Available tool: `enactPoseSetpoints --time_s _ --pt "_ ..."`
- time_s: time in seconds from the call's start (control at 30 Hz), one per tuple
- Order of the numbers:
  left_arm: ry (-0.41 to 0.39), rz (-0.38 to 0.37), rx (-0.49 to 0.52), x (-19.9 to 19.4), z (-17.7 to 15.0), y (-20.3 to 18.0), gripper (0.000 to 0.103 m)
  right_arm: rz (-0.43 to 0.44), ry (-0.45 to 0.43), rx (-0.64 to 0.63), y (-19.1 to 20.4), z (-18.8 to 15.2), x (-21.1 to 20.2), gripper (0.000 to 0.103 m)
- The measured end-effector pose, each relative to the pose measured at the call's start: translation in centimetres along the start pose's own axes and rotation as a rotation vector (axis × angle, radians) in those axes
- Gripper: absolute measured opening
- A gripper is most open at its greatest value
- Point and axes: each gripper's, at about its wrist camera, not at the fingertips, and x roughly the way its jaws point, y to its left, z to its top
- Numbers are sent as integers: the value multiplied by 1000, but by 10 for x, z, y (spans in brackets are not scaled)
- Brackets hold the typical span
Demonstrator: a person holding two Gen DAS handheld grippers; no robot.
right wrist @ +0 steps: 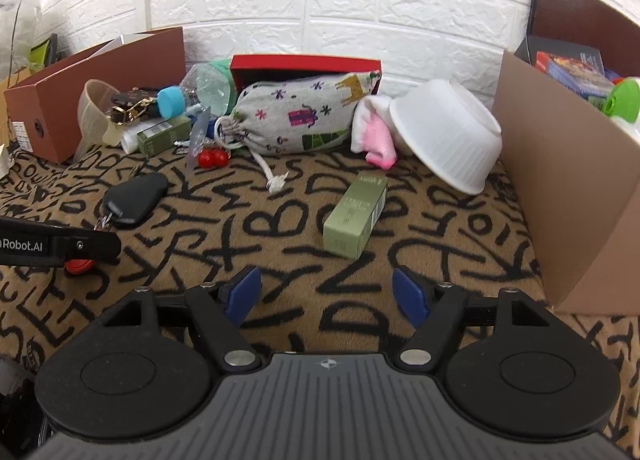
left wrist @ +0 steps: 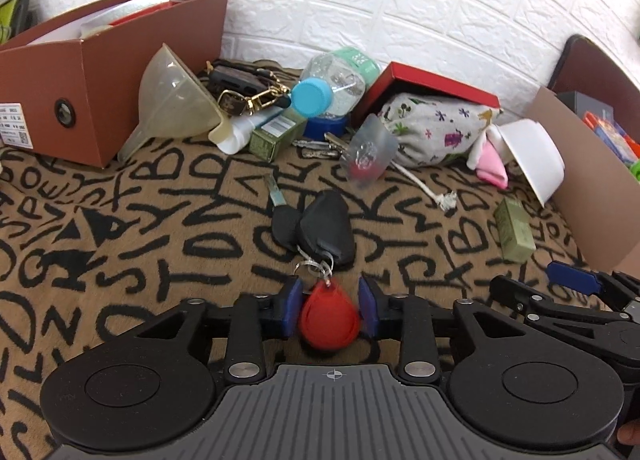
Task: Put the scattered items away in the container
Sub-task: 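Lift the green box with the right gripper while the left gripper lifts the car keys, then carry the green box and the keys with both grippers over the shoebox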
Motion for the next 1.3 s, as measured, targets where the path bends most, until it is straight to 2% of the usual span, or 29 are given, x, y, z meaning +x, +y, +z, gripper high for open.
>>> enactPoseSetpoints --time_s 0.13,0.17,0.2,0.27,0.37,0.4,0.47,0.5,0.53,0.57,0.63,0.67,0.97,1.17,1.3 --pt "-11 6 10 6 3 -2 54 -25 3 3 -3 9 9 77" --pt "-11 12 18 7 3 -3 40 -27 5 6 -4 12 12 77" --pt "-10 24 27 8 3 -3 19 -27 5 8 -5 14 15 77" --pt "-3 28 32 8 3 -2 11 -28 1 10 -6 18 20 77" --pt "4 12 8 8 5 3 12 -30 4 11 -5 21 29 72" --pt "3 12 10 9 5 2 19 -33 11 19 -5 21 32 71" --pt "-2 19 30 10 5 0 19 -31 6 39 -7 20 34 71" --pt "-1 25 41 11 5 -1 13 -32 4 43 -6 19 34 70" --pt "0 30 48 11 6 -3 12 -31 0 43 -6 19 34 62" --pt "1 29 49 10 7 -4 10 -25 -3 43 -5 19 33 46" --pt "-1 9 30 7 7 -5 9 -3 1 38 -4 20 30 28" --pt "-6 -2 23 4 6 -5 9 14 8 36 -4 20 28 25" --pt "-77 -38 24 -33 -1 -14 4 236 30 64 13 8 -9 25" --pt "-159 -66 32 -67 9 -15 0 286 -10 44 24 13 -33 25" --pt "-182 -43 32 -77 14 -9 1 299 -35 29 28 16 -46 25"
